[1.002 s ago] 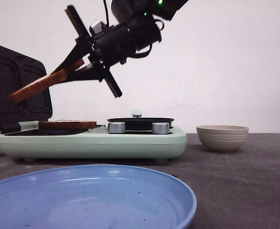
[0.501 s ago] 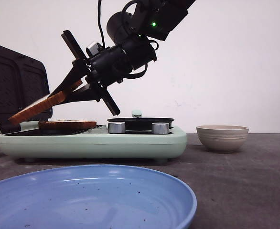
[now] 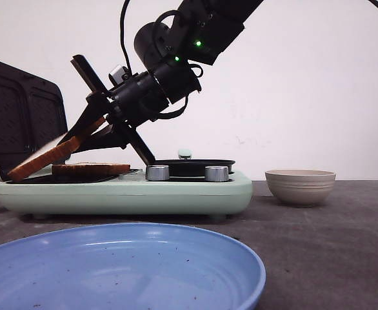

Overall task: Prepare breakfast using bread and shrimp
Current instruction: 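Lower the bread onto the nearer grill plate and open right gripper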

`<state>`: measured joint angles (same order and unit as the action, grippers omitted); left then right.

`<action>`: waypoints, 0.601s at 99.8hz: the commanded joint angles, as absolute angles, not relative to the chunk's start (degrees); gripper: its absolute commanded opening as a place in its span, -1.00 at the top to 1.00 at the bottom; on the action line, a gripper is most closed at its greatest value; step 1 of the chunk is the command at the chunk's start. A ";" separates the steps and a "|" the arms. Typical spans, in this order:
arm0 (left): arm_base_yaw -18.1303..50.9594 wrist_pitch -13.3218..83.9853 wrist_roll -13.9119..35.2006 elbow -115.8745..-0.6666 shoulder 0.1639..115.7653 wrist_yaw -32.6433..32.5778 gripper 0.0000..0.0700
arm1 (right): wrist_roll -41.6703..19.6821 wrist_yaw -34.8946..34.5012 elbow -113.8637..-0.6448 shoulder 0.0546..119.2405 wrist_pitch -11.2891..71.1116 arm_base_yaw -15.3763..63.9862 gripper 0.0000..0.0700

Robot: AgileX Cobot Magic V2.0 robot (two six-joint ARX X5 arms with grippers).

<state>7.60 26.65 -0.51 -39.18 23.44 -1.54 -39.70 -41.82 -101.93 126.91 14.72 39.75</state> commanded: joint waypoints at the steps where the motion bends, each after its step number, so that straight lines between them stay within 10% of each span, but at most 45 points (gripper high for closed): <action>1: 7.51 26.11 -0.43 -39.59 23.44 -1.48 -0.94 | -40.07 -41.82 -103.24 128.81 14.90 40.18 1.00; 13: 7.51 26.06 -0.43 -39.59 23.44 -1.48 -0.94 | -39.68 -41.12 -103.24 128.81 15.22 40.16 0.96; 26: 7.51 26.06 -0.43 -39.59 23.44 -1.48 -0.94 | -39.44 -40.01 -103.24 128.81 15.16 40.36 0.26; 60: 7.51 26.09 -0.43 -39.59 23.44 -1.48 -0.94 | -37.04 -37.98 -105.45 128.77 18.02 40.27 0.01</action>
